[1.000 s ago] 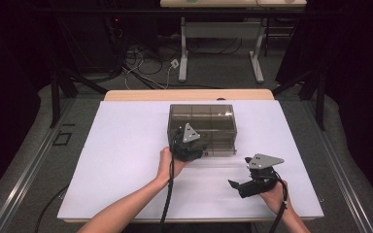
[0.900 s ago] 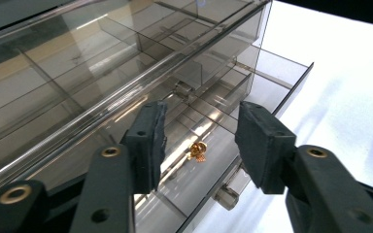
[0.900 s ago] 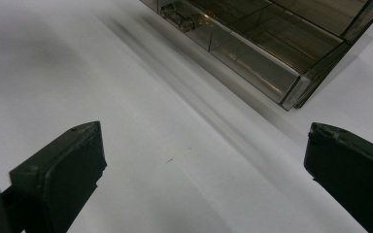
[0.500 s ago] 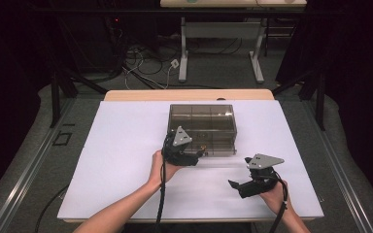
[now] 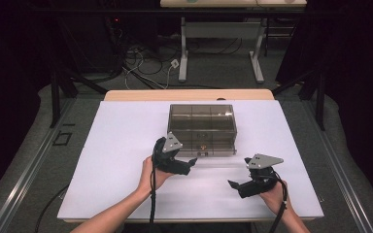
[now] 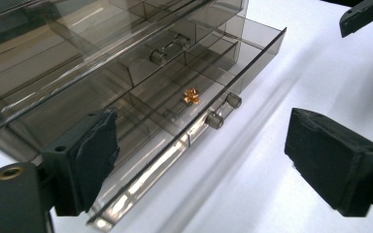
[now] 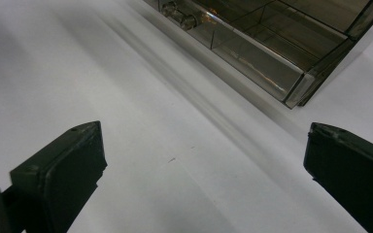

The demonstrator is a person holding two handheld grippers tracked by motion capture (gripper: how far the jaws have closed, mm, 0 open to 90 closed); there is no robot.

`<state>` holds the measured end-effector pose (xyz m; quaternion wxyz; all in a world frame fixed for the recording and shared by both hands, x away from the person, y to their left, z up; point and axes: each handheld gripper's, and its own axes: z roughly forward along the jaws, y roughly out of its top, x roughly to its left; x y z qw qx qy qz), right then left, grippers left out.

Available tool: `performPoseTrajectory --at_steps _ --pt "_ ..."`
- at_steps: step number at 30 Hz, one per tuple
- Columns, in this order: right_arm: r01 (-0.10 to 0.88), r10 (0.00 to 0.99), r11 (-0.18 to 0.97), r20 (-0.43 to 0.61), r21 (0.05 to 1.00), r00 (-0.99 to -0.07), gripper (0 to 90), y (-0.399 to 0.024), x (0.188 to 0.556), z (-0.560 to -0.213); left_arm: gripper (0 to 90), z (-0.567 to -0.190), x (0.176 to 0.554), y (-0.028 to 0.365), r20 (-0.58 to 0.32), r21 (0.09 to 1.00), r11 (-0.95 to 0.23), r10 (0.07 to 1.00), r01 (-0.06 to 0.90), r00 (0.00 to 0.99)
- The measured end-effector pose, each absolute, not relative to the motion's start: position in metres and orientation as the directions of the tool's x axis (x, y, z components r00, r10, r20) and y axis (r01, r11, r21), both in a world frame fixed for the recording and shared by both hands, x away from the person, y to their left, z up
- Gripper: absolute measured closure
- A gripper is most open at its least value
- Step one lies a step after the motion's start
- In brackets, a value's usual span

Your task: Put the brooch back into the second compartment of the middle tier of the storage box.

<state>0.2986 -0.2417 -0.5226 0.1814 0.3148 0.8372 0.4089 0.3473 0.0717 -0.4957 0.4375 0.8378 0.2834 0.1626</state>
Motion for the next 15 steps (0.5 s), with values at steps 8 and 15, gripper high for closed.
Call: performPoseTrajectory --at_steps 8,15 --pt "0.378 0.676 0.466 -0.046 0.8 -0.736 1.0 -0.242 0.299 -0.523 3.3 -0.501 0.338 0.085 -0.001 0.817 -0.451 0.621 0.359 0.783" --pt "0.38 0.679 0.464 -0.046 0.8 -0.733 1.0 -0.241 0.299 -0.524 0.8 -0.508 0.333 0.095 -0.001 0.8 -0.464 0.634 0.381 0.774"
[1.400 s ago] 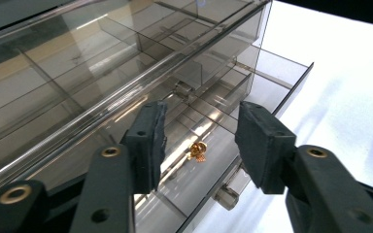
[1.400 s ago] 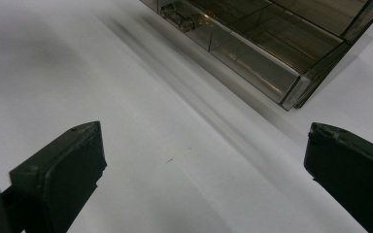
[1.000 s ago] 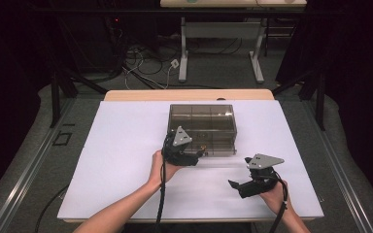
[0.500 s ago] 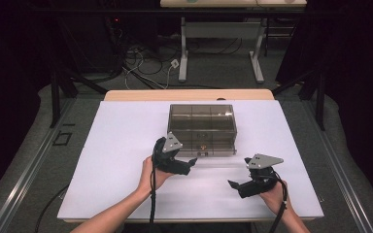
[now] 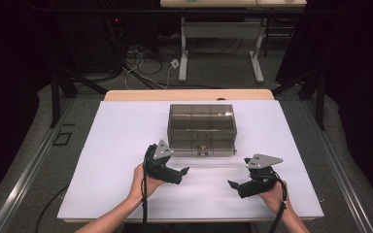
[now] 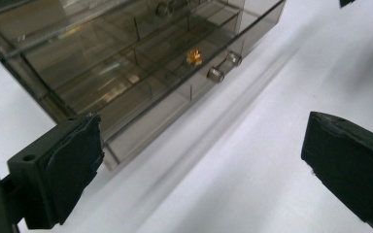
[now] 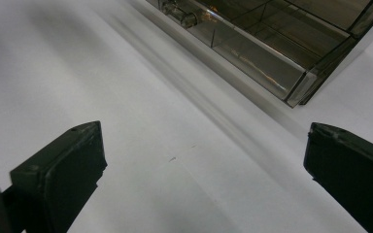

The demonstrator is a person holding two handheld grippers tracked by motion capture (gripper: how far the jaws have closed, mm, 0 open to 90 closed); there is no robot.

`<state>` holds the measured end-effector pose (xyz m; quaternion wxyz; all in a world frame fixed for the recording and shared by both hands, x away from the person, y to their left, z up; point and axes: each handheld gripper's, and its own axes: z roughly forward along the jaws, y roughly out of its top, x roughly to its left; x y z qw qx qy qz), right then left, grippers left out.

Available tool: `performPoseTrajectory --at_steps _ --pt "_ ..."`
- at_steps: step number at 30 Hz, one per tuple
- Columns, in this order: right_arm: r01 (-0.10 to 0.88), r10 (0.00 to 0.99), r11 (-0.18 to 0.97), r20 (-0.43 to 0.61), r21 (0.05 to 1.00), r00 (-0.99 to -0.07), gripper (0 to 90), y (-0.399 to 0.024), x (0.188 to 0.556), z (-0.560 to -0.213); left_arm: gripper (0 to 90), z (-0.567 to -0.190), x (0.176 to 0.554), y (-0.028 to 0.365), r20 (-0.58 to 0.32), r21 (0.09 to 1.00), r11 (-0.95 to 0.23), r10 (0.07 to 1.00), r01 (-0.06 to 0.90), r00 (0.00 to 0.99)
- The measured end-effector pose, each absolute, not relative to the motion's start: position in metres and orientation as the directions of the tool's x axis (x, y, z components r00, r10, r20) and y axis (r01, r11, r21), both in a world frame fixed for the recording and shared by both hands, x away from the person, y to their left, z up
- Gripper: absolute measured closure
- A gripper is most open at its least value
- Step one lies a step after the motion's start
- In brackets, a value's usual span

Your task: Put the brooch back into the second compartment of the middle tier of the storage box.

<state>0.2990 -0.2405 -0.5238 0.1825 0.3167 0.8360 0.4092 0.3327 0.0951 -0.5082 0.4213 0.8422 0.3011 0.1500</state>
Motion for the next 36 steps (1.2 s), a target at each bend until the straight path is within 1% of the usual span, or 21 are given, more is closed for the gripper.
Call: performPoseTrajectory --at_steps 4,14,30,36 --pt "0.38 0.679 0.465 -0.047 0.8 -0.732 1.0 -0.241 0.299 -0.524 0.3 -0.513 0.329 0.101 -0.006 0.795 -0.463 0.639 0.391 0.77" --pt "0.38 0.678 0.467 -0.048 0.798 -0.734 1.0 -0.239 0.3 -0.524 0.2 -0.518 0.318 0.112 0.016 0.794 -0.47 0.649 0.384 0.76" --pt "0.383 0.682 0.466 -0.047 0.798 -0.73 1.0 -0.239 0.3 -0.524 0.2 -0.527 0.307 0.131 0.004 0.795 -0.448 0.677 0.408 0.736" --pt "0.387 0.673 0.483 -0.051 0.785 -0.737 0.9 -0.236 0.3 -0.523 0.2 -0.53 0.301 0.138 -0.005 0.79 -0.442 0.687 0.424 0.727"
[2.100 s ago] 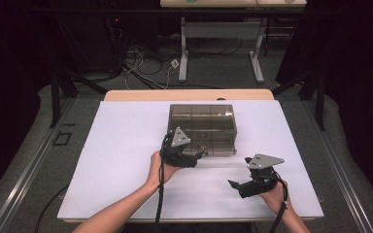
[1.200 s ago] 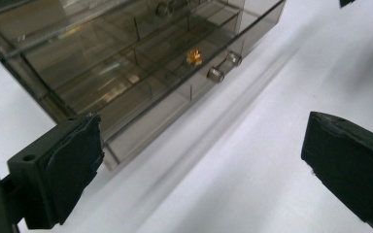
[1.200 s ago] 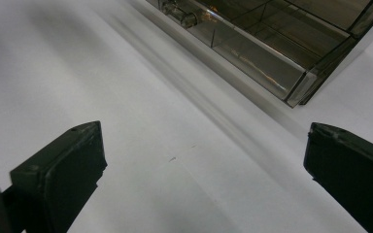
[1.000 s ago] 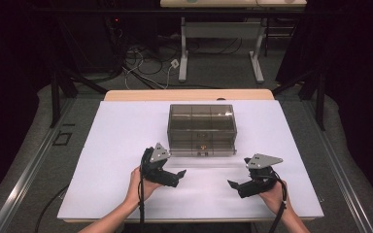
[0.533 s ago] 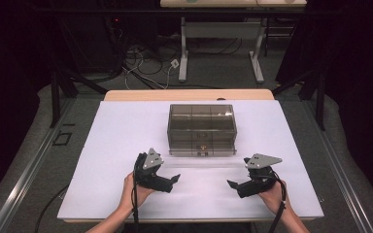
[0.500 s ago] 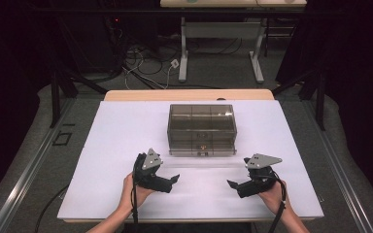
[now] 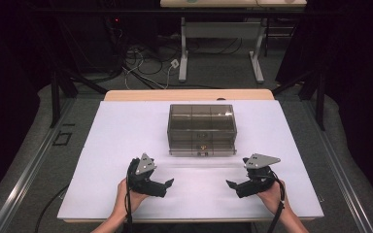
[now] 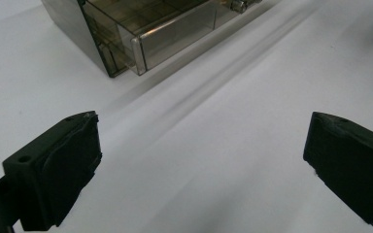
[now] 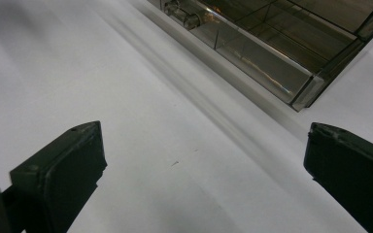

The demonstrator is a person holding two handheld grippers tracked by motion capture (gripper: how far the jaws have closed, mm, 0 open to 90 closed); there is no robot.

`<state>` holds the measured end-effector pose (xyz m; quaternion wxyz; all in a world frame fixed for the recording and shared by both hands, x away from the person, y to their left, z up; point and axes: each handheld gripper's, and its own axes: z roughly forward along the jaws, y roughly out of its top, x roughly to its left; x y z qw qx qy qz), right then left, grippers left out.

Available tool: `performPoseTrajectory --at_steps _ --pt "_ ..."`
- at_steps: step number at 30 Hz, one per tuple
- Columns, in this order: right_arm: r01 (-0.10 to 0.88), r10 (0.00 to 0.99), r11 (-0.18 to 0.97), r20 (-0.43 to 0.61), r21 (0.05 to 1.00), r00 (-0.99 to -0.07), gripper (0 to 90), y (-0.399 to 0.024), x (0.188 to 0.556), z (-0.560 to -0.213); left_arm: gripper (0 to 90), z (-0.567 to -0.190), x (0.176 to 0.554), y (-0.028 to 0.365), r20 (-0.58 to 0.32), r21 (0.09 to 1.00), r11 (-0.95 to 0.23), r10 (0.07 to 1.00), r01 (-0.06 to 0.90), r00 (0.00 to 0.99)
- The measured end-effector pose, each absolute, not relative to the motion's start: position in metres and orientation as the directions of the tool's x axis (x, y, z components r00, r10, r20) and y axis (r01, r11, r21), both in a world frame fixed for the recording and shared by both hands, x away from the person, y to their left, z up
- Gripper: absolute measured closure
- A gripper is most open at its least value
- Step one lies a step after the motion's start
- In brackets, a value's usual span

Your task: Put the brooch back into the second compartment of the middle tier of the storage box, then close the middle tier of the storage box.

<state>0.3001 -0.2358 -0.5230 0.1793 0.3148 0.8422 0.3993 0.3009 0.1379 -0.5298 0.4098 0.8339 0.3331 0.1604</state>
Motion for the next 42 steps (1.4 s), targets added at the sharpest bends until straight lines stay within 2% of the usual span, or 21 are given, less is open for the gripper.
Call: performPoseTrajectory --at_steps 15,42 --pt "0.384 0.678 0.461 -0.039 0.8 -0.734 0.0 -0.235 0.301 -0.522 0.1 -0.535 0.302 0.156 -0.022 0.797 -0.417 0.703 0.437 0.711" --pt "0.387 0.668 0.466 -0.03 0.796 -0.744 0.0 -0.229 0.307 -0.524 0.0 -0.539 0.307 0.161 -0.034 0.791 -0.409 0.713 0.455 0.7"
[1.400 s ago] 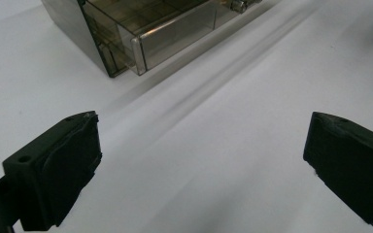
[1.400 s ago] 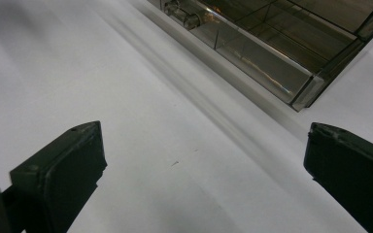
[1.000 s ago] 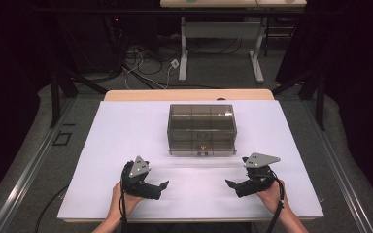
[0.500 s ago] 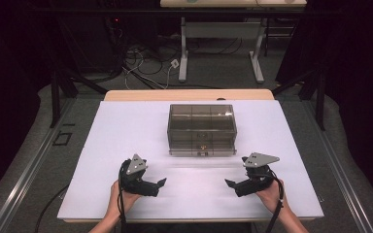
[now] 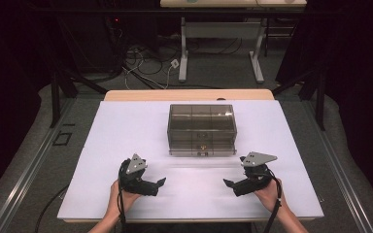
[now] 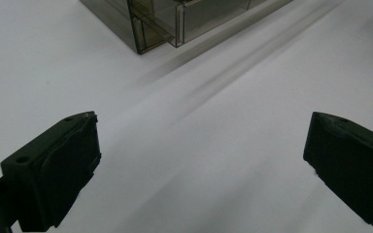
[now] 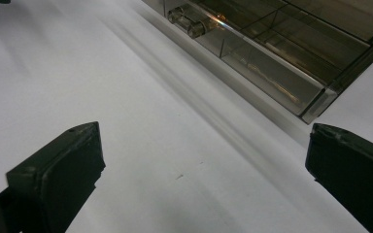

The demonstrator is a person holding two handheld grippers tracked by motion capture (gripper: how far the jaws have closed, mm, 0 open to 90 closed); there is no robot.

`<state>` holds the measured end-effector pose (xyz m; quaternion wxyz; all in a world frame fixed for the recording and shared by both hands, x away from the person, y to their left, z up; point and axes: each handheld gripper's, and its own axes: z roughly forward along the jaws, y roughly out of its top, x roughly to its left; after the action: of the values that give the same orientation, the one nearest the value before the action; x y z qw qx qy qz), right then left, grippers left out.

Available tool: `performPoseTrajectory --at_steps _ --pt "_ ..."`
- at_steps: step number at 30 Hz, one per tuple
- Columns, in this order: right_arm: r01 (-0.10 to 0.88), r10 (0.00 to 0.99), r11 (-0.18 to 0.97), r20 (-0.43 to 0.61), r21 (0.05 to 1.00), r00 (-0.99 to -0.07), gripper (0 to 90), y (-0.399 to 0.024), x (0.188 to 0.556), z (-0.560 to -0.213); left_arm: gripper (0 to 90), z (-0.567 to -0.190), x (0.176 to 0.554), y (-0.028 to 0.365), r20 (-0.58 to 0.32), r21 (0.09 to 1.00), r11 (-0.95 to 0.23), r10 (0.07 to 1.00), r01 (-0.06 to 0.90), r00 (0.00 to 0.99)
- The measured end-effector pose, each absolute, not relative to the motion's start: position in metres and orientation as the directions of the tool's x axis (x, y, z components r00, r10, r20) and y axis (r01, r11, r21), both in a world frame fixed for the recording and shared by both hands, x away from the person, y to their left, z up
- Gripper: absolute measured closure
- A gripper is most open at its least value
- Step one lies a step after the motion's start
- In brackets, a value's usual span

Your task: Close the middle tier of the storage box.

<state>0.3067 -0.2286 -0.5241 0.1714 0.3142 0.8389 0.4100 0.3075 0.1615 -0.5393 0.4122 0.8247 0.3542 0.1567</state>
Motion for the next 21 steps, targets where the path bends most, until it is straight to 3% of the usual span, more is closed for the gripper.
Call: performPoseTrajectory --at_steps 21 --pt "0.394 0.65 0.46 0.001 0.796 -0.76 0.0 -0.2192 0.3071 -0.5209 0.0 -0.538 0.3072 0.1624 -0.017 0.791 -0.413 0.723 0.451 0.691"
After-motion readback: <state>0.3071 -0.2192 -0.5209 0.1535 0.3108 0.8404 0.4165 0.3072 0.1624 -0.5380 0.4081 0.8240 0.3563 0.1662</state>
